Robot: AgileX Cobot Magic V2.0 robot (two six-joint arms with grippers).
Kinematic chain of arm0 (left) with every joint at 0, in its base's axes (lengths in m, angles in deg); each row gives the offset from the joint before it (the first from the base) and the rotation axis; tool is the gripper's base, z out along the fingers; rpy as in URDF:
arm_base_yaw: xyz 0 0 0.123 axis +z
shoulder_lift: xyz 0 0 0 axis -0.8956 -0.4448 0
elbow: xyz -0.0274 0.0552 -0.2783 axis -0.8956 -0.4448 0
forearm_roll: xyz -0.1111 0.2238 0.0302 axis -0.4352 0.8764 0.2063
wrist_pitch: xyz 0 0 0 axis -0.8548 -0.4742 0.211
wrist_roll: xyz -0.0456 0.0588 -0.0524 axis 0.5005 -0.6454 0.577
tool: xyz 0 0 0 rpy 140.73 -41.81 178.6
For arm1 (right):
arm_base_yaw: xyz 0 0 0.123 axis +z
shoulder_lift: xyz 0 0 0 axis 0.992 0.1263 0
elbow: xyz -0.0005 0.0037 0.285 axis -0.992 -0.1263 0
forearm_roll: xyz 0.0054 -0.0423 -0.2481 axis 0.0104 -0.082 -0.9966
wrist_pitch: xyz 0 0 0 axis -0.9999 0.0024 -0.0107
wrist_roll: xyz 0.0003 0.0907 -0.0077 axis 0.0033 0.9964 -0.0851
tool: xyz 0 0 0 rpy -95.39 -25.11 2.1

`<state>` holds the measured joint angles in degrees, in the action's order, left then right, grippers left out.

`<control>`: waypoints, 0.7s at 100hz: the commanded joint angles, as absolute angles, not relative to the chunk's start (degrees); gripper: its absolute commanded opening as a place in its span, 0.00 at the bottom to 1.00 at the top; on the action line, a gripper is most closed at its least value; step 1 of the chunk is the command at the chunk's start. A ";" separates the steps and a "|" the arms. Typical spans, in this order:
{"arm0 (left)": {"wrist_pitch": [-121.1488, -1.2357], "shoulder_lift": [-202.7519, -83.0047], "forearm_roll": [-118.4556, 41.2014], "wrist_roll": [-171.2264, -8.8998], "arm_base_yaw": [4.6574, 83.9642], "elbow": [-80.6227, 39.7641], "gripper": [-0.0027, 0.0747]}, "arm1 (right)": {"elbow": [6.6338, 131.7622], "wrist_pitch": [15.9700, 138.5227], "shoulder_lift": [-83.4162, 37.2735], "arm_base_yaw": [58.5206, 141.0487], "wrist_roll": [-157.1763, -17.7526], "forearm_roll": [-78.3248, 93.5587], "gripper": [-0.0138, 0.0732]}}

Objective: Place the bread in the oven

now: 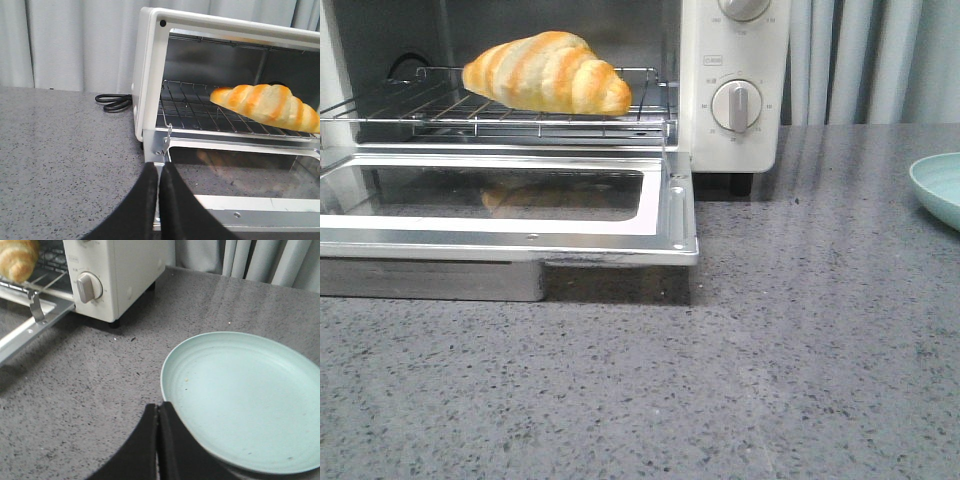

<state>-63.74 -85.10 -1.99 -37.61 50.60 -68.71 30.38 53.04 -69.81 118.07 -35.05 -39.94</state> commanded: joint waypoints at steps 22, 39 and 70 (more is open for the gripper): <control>-58.91 -84.12 -2.31 -37.47 50.92 -67.20 0.01 | 17.20 75.43 -78.38 103.49 -49.39 -20.63 0.08; -58.91 -84.12 -2.31 -37.47 50.92 -67.20 0.01 | 13.08 79.80 -78.62 96.91 -58.34 -13.17 0.08; -58.91 -84.12 -2.31 -37.47 50.92 -67.20 0.01 | 11.09 80.49 -78.62 88.75 -64.00 -11.84 0.08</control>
<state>-63.74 -85.10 -1.99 -37.61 50.60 -68.71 10.13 75.41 -79.07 90.97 -62.75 -12.15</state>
